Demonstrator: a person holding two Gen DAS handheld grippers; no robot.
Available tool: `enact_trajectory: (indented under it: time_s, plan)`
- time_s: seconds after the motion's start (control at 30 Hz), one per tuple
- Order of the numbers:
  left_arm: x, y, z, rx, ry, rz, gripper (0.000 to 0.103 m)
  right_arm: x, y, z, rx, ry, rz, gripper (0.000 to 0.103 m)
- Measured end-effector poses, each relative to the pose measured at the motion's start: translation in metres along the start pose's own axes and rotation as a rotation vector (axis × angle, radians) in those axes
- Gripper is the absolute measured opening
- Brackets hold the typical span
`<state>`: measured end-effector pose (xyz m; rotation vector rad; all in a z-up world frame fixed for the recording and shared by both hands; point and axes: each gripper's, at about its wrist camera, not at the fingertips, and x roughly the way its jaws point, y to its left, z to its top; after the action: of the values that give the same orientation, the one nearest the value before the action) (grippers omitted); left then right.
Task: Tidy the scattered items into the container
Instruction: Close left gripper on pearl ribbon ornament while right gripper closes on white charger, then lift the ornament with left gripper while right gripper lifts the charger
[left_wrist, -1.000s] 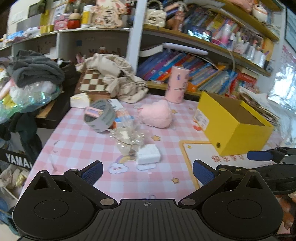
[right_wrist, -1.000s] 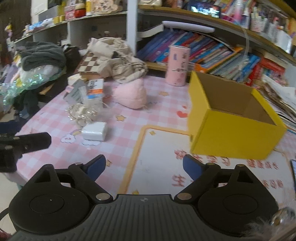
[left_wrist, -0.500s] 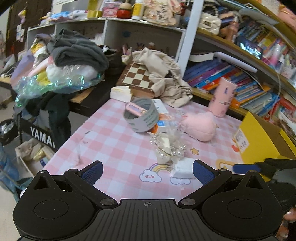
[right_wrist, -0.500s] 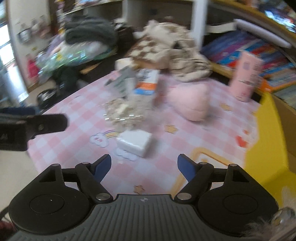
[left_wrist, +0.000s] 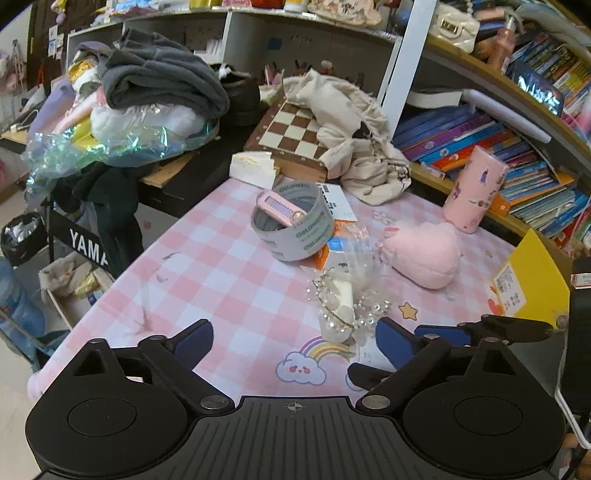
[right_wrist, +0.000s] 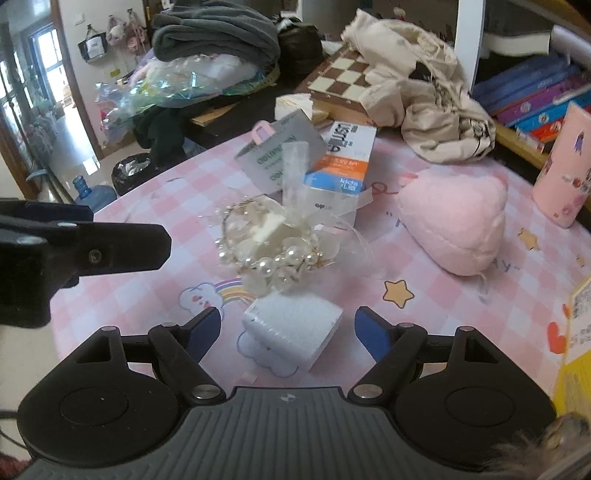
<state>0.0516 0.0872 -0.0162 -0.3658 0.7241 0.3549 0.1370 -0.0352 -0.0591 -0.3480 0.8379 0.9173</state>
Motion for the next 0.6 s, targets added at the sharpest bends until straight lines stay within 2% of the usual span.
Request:
enact_trajectory:
  time_s: [0.07, 0.1, 0.17, 0.4, 0.47, 0.6]
  plan:
    - [0.011, -0.001, 0.004, -0.01, 0.02, -0.002, 0.09, 0.006, -0.004, 0.0, 0.013, 0.012, 0.014, 0.077]
    - [0.017, -0.002, 0.006, -0.016, 0.029, -0.003, 0.089, 0.008, -0.006, 0.0, 0.017, 0.016, 0.02, 0.071]
    - [0.028, -0.002, 0.011, -0.038, 0.043, -0.006, 0.084, 0.012, -0.01, 0.0, 0.019, 0.021, 0.028, 0.065]
    - [0.058, -0.006, 0.02, -0.091, 0.096, -0.036, 0.063, 0.006, -0.023, -0.007, 0.019, 0.026, 0.042, 0.064]
    - [0.064, -0.009, 0.019, -0.09, 0.112, -0.045, 0.05, 0.004, -0.027, -0.01, 0.027, 0.031, 0.036, 0.064]
    - [0.064, -0.012, 0.021, -0.083, 0.113, -0.056, 0.037, -0.001, -0.032, -0.014, 0.028, 0.042, 0.02, 0.064]
